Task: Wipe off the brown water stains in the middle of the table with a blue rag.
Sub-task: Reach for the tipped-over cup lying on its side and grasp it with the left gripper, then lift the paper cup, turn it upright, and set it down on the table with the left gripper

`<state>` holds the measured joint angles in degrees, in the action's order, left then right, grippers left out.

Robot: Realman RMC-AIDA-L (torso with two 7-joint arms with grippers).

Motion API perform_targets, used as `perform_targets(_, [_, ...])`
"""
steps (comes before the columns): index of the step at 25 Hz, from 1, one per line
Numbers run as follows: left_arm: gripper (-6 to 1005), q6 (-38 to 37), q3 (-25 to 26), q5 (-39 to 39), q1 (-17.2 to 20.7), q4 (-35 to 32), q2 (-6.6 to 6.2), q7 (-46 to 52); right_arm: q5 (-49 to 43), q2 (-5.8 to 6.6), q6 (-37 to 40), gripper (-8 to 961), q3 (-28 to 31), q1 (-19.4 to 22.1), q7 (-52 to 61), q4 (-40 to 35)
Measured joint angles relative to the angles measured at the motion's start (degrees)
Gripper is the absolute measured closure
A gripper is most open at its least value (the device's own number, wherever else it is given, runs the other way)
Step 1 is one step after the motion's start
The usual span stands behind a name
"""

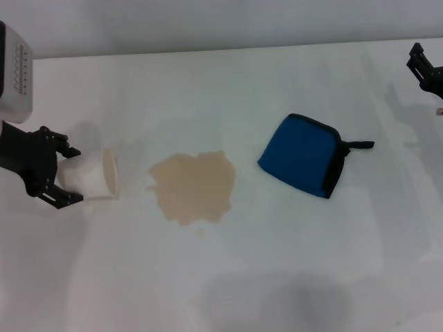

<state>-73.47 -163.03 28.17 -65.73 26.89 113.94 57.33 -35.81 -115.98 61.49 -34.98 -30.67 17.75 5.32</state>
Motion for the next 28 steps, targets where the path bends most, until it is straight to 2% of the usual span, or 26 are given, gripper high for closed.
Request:
perform_targets(21, [279, 1.46, 0.0, -0.6, 1.08, -0.91, 0.71, 2.1, -0.14, -0.13, 0.16, 85, 0.0, -0.03, 0.41, 0.3])
perform_targets(23, [295, 0.71, 0.02, -2.48, 1.2, -0.58, 0.41, 2.42, -0.14, -0.13, 0.17, 85, -0.01, -0.02, 0.41, 0.32])
perform_targets(28, [331, -1.35, 0.07, -9.23, 2.8, -0.32, -1.29, 2.46, -0.22, -0.16, 0.46, 84, -0.33, -0.02, 0.44, 0.47])
